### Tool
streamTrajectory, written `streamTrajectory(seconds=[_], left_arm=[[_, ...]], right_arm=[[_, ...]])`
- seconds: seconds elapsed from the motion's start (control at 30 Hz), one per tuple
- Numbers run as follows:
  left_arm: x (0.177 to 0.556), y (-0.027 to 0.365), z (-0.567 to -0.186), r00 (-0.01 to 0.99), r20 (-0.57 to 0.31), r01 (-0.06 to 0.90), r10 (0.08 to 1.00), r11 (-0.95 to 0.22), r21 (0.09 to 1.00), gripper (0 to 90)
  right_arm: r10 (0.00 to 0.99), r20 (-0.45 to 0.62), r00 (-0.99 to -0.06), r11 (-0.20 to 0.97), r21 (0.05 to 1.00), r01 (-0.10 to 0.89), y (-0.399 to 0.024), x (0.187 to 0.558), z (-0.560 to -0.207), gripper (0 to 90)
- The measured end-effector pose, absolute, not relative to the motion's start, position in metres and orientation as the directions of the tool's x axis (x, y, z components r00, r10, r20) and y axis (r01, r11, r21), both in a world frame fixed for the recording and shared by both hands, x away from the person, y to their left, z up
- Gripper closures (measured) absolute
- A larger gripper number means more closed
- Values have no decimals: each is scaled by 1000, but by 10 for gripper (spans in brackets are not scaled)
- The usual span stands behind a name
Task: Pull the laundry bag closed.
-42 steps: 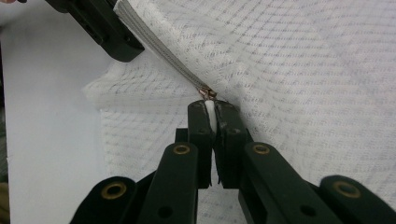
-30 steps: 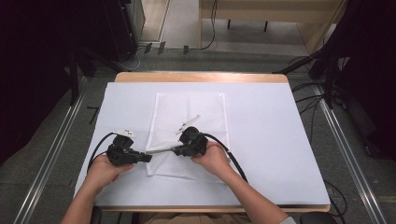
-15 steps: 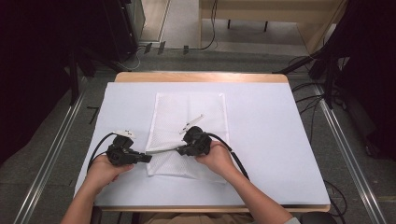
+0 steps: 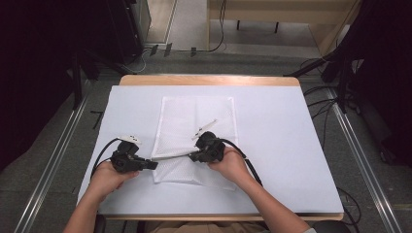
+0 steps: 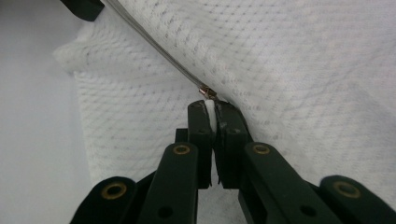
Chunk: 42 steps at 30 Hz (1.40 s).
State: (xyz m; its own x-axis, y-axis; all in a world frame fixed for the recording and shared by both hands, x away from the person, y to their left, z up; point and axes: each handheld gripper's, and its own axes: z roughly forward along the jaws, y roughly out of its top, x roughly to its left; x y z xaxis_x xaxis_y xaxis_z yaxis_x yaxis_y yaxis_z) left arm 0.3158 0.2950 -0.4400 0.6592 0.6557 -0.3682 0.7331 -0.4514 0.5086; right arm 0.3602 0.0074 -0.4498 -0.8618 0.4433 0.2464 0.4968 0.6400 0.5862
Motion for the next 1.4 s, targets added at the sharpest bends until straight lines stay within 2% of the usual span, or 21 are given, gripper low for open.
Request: streamTrajectory(seconds=[1.4], left_arm=[[315,297,-440,652,-376,740,658,-446,504,879]], right_arm=[[492,251,-834,623,567,539,-32,358,-454,879]])
